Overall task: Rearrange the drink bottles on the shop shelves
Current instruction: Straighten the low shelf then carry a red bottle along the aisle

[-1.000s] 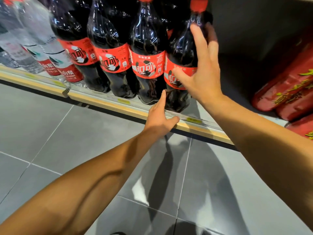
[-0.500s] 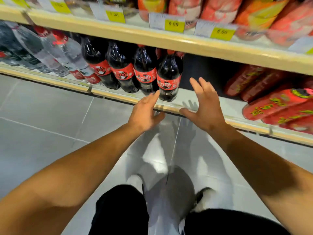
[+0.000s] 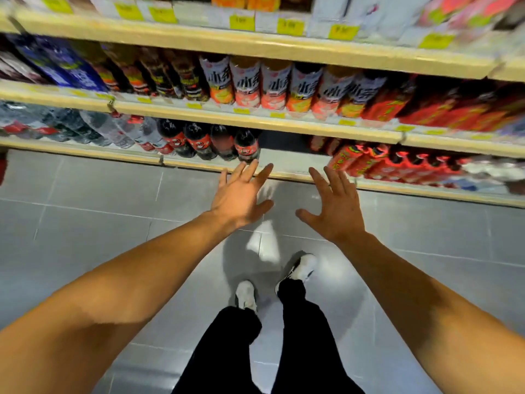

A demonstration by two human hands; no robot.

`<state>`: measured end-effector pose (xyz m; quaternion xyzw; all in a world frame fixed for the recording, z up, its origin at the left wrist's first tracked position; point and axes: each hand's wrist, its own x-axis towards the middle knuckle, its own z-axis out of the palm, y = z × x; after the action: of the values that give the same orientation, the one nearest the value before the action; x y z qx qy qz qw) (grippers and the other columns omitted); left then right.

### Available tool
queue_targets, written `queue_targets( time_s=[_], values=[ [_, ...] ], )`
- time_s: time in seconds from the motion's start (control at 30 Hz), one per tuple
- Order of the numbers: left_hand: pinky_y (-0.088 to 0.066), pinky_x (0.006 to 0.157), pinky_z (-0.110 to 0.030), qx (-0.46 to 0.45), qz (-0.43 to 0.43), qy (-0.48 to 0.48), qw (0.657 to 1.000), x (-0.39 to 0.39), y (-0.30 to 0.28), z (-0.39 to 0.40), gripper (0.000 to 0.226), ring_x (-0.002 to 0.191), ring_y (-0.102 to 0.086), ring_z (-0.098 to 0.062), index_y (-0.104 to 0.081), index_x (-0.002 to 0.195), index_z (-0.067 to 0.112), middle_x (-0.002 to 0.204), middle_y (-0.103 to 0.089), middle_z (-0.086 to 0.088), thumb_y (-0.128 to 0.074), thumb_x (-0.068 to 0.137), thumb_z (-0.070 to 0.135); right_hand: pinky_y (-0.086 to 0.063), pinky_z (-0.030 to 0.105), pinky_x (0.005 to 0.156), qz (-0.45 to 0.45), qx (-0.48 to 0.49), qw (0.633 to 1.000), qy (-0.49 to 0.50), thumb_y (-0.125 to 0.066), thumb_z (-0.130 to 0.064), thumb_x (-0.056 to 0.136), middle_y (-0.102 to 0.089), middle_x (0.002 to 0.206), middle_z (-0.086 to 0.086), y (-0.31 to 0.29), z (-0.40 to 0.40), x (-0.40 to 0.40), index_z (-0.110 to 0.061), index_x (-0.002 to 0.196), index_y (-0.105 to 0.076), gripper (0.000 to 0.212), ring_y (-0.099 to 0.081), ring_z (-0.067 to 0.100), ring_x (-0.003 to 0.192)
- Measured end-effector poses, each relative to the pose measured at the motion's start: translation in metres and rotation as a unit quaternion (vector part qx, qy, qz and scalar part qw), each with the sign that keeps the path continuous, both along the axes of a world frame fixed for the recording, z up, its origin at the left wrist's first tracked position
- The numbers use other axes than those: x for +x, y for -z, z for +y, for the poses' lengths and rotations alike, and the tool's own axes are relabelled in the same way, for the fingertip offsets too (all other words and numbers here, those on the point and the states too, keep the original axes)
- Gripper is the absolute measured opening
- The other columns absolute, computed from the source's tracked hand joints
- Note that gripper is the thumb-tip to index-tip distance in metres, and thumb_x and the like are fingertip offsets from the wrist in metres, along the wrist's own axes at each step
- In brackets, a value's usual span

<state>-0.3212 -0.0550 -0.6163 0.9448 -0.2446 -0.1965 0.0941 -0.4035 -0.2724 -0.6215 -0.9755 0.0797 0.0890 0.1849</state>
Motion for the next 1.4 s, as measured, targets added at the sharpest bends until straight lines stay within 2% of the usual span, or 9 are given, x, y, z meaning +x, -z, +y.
queue_targets(
  time_s=[0.2, 0.4, 0.5, 0.6, 0.73, 0.93, 1.17, 1.4],
  values=[
    [-0.001, 0.120, -0.058, -0.003, -0.039, 0.062, 0.997, -0.055, -0.070, -0.045, 0.081, 0.154, -0.003, -0.029, -0.007, 0.158, 0.039, 0.168, -0.005, -0.003, -0.049, 0.093, 0.062, -0.006, 0.050, 0.121, 0.013, -0.042, 0.997, 0.056, -0.061, -0.067, 0.083, -0.009, 0.165, 0.001, -0.067, -0.041, -0.080, -0.038, 0.156, -0.009, 0.094, 0.001, 0.029, 0.152],
    [0.000, 0.121, -0.058, 0.015, -0.059, 0.108, 0.992, -0.127, -0.109, -0.116, 0.080, 0.154, -0.003, -0.030, -0.003, 0.158, 0.040, 0.168, 0.000, -0.002, -0.045, 0.094, 0.064, -0.020, 0.055, 0.118, -0.012, -0.087, 0.992, 0.086, -0.067, -0.066, 0.078, -0.021, 0.162, 0.005, -0.108, -0.104, -0.155, -0.035, 0.155, -0.018, 0.097, -0.012, 0.035, 0.150],
    [-0.003, 0.121, -0.058, 0.016, -0.066, 0.128, 0.989, -0.168, -0.114, -0.172, 0.081, 0.154, -0.002, -0.030, -0.001, 0.157, 0.040, 0.168, -0.001, -0.001, -0.044, 0.094, 0.064, -0.019, 0.056, 0.118, -0.011, -0.103, 0.988, 0.114, -0.068, -0.068, 0.076, -0.023, 0.162, 0.004, -0.115, -0.152, -0.198, -0.035, 0.155, -0.018, 0.099, -0.014, 0.035, 0.150],
    [-0.005, 0.121, -0.059, 0.014, -0.080, 0.150, 0.985, -0.213, -0.115, -0.239, 0.080, 0.154, -0.003, -0.031, -0.001, 0.157, 0.040, 0.168, -0.002, -0.002, -0.044, 0.094, 0.064, -0.024, 0.059, 0.116, -0.014, -0.125, 0.985, 0.115, -0.069, -0.066, 0.075, -0.028, 0.160, 0.010, -0.115, -0.211, -0.253, -0.030, 0.155, -0.022, 0.099, -0.019, 0.039, 0.148],
    [-0.005, 0.121, -0.059, 0.004, -0.090, 0.154, 0.984, -0.271, -0.116, -0.341, 0.080, 0.154, -0.004, -0.030, -0.003, 0.158, 0.039, 0.168, -0.002, -0.001, -0.044, 0.094, 0.064, -0.007, 0.055, 0.120, 0.011, -0.109, 0.984, 0.138, -0.061, -0.066, 0.083, -0.011, 0.165, 0.006, -0.122, -0.302, -0.328, -0.033, 0.157, -0.009, 0.096, -0.003, 0.035, 0.151],
    [-0.005, 0.120, -0.057, -0.019, -0.097, 0.199, 0.975, -0.336, -0.128, -0.493, 0.080, 0.153, -0.006, -0.031, -0.004, 0.158, 0.038, 0.168, -0.003, -0.003, -0.044, 0.094, 0.065, -0.003, 0.054, 0.122, 0.040, -0.120, 0.977, 0.174, -0.054, -0.067, 0.086, -0.003, 0.166, 0.004, -0.148, -0.442, -0.404, -0.035, 0.156, -0.002, 0.093, 0.004, 0.033, 0.152],
    [-0.004, 0.121, -0.058, -0.043, -0.089, 0.239, 0.966, -0.352, -0.116, -0.665, 0.080, 0.154, -0.004, -0.031, -0.002, 0.158, 0.039, 0.168, 0.000, -0.003, -0.043, 0.094, 0.065, 0.002, 0.050, 0.122, 0.065, -0.123, 0.966, 0.217, -0.054, -0.066, 0.087, 0.000, 0.166, 0.001, -0.150, -0.601, -0.434, -0.038, 0.155, 0.001, 0.092, 0.010, 0.029, 0.151],
    [-0.005, 0.121, -0.058, -0.038, -0.081, 0.242, 0.966, -0.326, -0.105, -0.851, 0.081, 0.154, -0.003, -0.030, 0.001, 0.158, 0.038, 0.168, 0.000, -0.003, -0.042, 0.094, 0.066, 0.000, 0.050, 0.123, 0.094, -0.140, 0.957, 0.238, -0.054, -0.066, 0.088, 0.004, 0.166, 0.000, -0.152, -0.784, -0.420, -0.039, 0.155, 0.004, 0.093, 0.013, 0.029, 0.151]
  ],
)
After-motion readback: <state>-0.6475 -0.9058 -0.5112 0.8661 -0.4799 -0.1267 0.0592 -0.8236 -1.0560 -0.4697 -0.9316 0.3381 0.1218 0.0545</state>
